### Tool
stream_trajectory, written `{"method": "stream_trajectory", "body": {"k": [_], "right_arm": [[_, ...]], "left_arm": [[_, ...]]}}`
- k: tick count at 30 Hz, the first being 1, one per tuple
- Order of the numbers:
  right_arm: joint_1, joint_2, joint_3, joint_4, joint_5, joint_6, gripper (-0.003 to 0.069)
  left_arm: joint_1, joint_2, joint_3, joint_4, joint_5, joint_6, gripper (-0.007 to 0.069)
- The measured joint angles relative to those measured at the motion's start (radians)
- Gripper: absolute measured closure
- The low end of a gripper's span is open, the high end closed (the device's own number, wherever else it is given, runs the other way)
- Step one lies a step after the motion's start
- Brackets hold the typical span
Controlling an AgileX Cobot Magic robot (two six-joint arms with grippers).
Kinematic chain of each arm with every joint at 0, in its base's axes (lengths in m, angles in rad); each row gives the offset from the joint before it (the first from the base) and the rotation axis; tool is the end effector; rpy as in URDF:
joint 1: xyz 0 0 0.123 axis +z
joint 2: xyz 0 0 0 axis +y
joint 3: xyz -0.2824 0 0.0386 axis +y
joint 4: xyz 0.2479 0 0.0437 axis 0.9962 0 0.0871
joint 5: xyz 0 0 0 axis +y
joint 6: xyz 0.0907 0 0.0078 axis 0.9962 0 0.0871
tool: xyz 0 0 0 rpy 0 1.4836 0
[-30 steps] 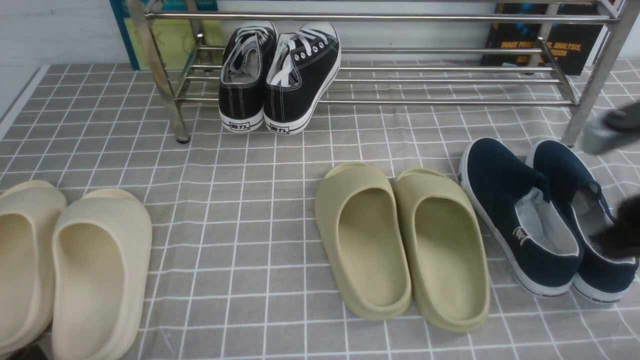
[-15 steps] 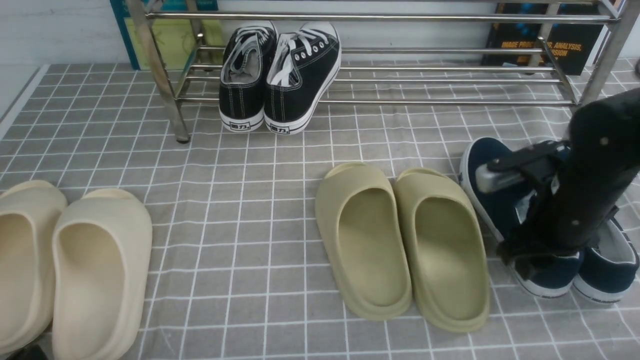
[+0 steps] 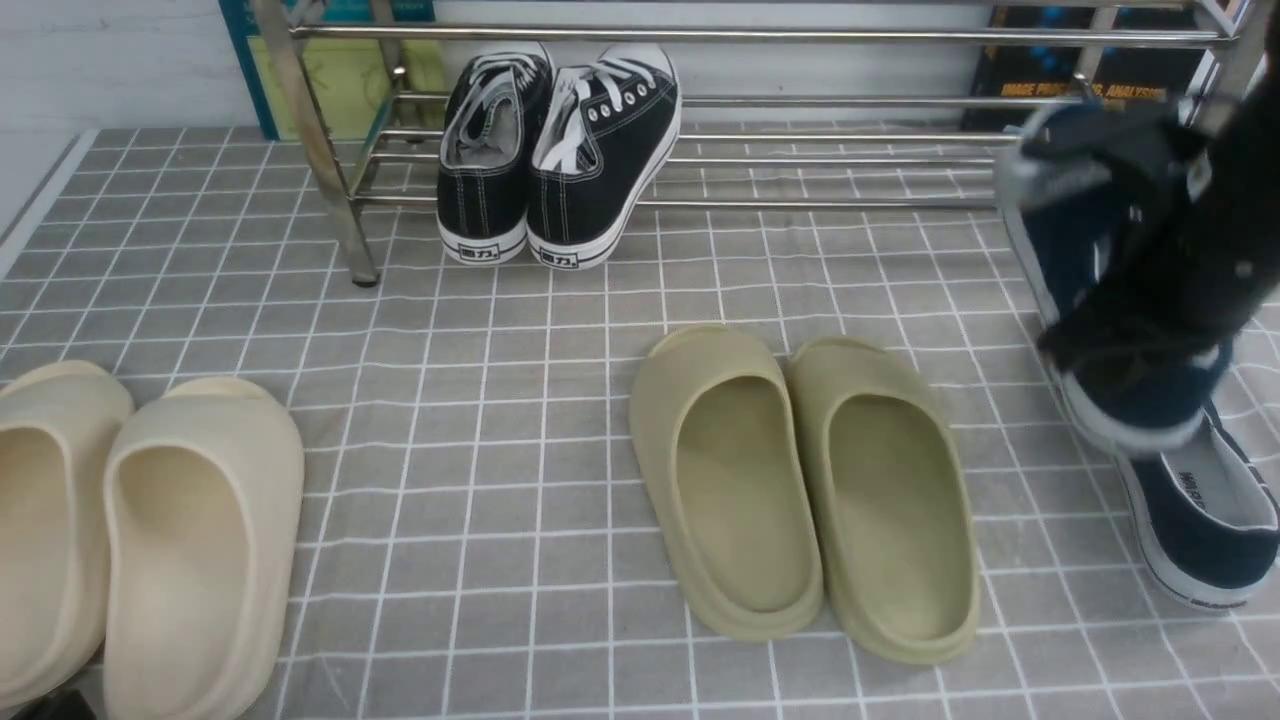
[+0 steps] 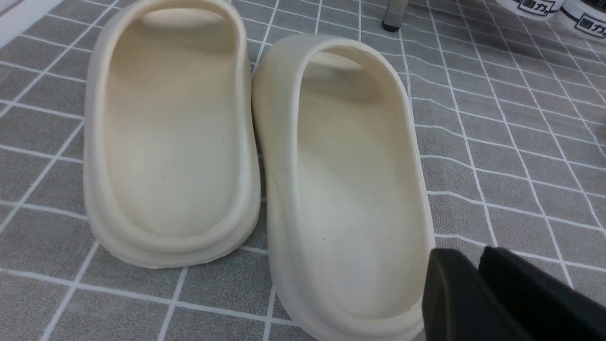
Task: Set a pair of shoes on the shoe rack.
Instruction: Use the right arm to put a shoe into the shoe rack
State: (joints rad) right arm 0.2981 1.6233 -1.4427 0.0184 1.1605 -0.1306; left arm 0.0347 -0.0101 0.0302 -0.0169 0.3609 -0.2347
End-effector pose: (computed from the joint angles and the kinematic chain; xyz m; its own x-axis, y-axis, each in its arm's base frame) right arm 0.3182 0.0994 0.3149 -0.8647 -0.3943 -0.3113 -0.4081 0.9127 -0.0224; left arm 0.0530 0.0013 0.1710 -0.2732 -0.2575 -0.9269 -0.0998 0.9659 -0.2390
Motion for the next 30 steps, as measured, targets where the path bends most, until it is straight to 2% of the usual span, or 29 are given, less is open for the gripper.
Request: {"method": "stream_trajectory", "body": {"k": [8, 16, 30], "right_arm": [[0.000, 0.207, -0.177, 0.034, 0.083, -0.044, 0.0612], [0.000, 0.350, -0.335, 0.024, 0.080, -0.070, 0.0612], [0.000, 0.690, -0.823, -0.002, 0.109, -0.085, 0.0612]], "left_arm": [[0.000, 0.000, 0.000, 0.000, 0.000, 0.000, 0.0519], [0.000, 0.000, 0.000, 0.000, 0.001, 0.000, 0.0512], [0.000, 0.000, 0.000, 0.000, 0.001, 0.000, 0.0494]]}}
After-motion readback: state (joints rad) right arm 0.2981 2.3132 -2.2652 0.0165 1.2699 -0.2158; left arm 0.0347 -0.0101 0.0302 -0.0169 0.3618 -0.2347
